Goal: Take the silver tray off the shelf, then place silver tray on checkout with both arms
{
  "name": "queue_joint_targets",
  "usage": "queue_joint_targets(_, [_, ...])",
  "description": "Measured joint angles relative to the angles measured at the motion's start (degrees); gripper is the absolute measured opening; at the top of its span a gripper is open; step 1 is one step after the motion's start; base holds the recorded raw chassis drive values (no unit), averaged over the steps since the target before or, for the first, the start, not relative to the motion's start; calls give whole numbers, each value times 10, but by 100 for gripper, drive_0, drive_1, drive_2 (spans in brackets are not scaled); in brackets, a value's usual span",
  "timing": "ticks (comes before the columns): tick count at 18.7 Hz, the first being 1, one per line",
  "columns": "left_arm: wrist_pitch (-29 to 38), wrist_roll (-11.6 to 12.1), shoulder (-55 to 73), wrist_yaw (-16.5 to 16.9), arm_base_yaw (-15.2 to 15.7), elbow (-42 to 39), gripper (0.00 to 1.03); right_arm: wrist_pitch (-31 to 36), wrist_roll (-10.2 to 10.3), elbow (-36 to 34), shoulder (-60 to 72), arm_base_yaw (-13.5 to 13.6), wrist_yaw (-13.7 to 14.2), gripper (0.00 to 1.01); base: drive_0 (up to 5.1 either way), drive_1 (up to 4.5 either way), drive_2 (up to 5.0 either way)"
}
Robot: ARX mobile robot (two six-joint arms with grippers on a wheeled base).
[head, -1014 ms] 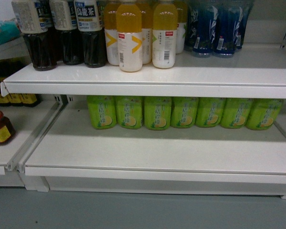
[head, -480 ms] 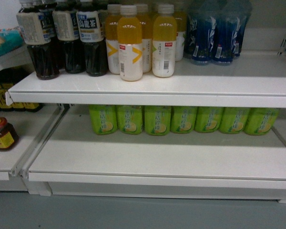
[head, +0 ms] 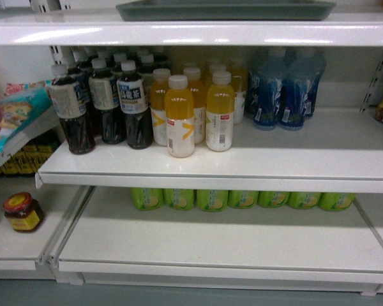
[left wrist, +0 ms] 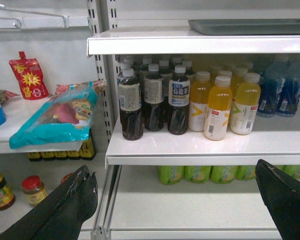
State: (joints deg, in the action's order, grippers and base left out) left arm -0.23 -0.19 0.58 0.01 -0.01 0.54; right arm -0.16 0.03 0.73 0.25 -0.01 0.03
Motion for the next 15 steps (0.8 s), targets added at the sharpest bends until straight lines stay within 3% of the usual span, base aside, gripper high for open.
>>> queue_joint_targets(15, [0, 2, 0, 0, 0, 0, 98, 0, -1, 0, 0, 0, 0, 98, 0, 10, -10])
